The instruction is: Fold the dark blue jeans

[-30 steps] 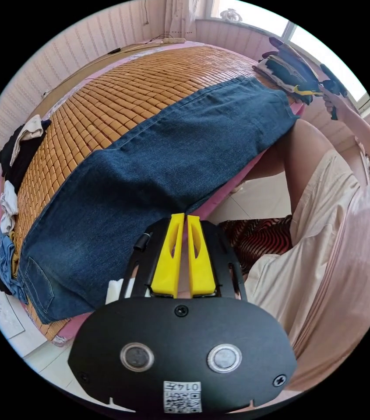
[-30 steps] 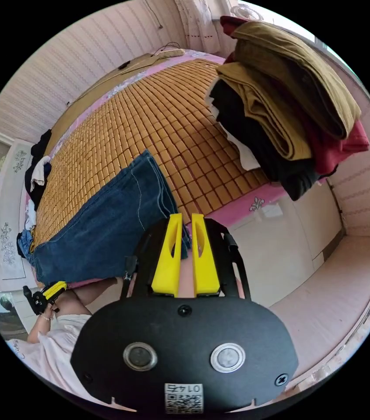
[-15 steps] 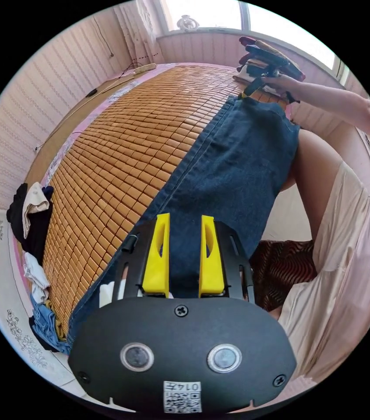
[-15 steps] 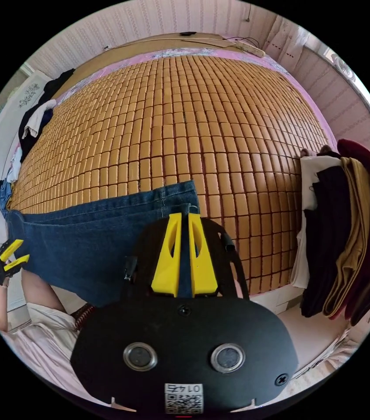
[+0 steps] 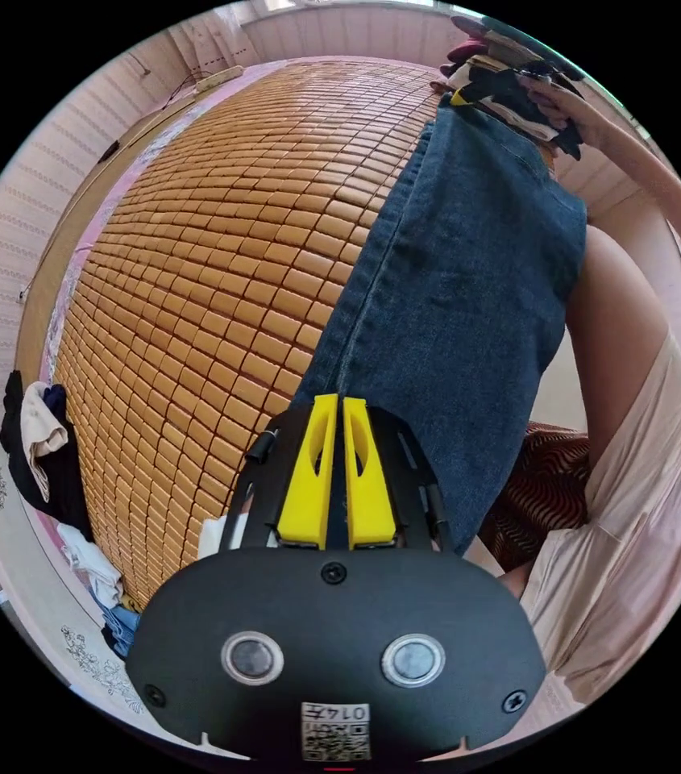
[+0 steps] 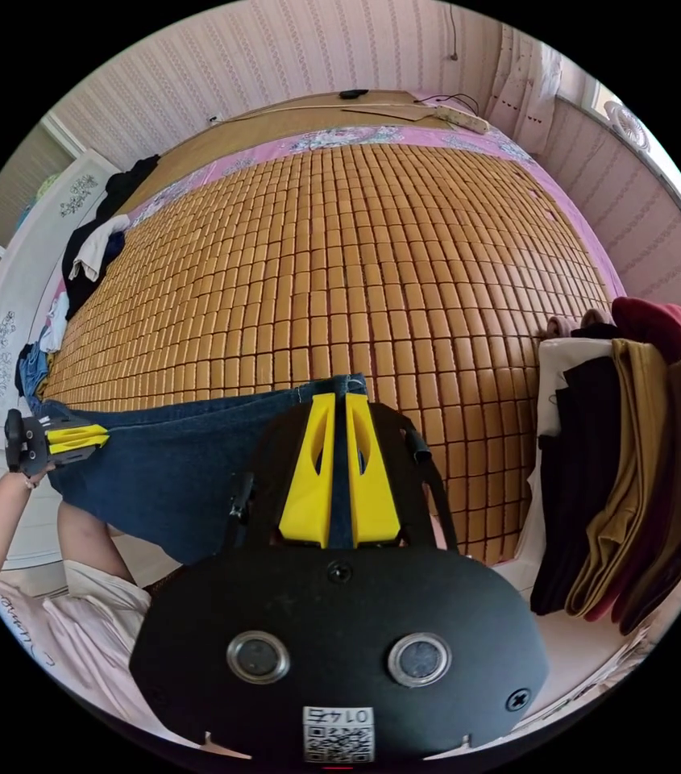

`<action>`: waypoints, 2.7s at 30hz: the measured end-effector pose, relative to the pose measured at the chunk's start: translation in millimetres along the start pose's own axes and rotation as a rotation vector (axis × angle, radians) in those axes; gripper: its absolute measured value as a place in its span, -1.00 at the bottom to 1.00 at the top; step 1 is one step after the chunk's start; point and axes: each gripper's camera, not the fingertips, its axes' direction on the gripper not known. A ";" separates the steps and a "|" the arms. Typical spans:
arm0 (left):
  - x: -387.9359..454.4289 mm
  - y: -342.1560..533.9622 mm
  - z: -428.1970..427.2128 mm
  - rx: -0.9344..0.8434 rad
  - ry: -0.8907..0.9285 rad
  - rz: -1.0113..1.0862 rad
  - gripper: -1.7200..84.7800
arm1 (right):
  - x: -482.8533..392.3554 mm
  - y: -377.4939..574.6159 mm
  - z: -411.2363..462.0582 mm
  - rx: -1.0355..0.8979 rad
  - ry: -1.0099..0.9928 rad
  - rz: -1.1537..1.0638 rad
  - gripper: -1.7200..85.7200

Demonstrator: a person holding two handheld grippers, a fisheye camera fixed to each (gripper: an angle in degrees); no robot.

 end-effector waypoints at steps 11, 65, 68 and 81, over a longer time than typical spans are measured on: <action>-35.8 -1.5 15.3 -0.046 0.029 -0.188 -0.94 | 24.9 7.5 14.3 -0.028 -0.008 0.181 -0.87; -163.2 718.5 -178.7 0.610 -0.038 -1.056 -0.57 | -833.3 -113.4 -17.2 -0.233 -0.264 -1.326 -0.55; -189.0 731.9 -168.1 0.615 -0.014 -1.045 -0.55 | -882.7 -132.9 19.9 -0.388 -0.189 -1.280 -0.62; -242.5 728.9 -168.2 0.689 0.088 -0.729 -0.66 | -887.2 -94.2 -128.3 -0.035 -0.592 -1.800 -0.97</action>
